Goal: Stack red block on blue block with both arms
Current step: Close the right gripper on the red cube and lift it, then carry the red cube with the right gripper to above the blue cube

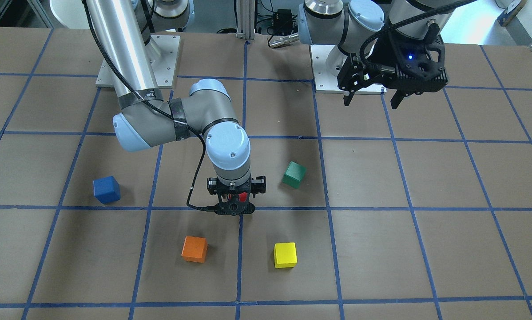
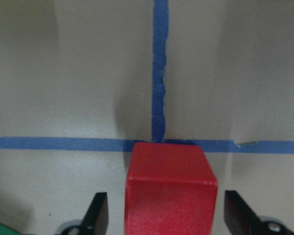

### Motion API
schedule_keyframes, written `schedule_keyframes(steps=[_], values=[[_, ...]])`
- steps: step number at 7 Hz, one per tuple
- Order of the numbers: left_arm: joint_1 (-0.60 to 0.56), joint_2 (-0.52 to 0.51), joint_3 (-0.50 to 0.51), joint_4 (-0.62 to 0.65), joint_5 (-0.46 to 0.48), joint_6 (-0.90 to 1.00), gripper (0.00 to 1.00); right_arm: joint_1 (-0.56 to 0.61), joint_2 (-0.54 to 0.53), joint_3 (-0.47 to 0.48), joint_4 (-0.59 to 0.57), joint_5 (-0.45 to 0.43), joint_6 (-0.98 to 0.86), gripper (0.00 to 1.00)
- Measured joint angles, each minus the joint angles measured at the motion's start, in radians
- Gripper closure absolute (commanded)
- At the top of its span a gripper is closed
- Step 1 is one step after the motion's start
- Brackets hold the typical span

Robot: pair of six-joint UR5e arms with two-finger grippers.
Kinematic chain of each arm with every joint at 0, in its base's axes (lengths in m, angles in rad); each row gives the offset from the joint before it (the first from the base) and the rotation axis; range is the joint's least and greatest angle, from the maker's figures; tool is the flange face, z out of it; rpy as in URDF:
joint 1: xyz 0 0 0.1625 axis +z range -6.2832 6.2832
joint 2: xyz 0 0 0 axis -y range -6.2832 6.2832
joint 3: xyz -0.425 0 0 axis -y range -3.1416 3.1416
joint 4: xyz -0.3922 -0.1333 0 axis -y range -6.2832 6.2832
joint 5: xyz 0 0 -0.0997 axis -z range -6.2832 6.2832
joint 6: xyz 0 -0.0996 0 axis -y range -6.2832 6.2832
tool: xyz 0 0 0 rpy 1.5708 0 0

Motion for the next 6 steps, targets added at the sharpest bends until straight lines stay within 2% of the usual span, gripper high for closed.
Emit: schedule_keyframes(steps=[4,6], values=[[0.000,0.001,-0.001,0.002,0.005,0.000,0.00,-0.023,-0.024,-0.022,0.023,0.000,0.016,1.00],[-0.001,-0.001,-0.002,0.002,0.002,-0.007,0.00,-0.089,-0.087,-0.041,0.105,0.000,0.002,1.00]])
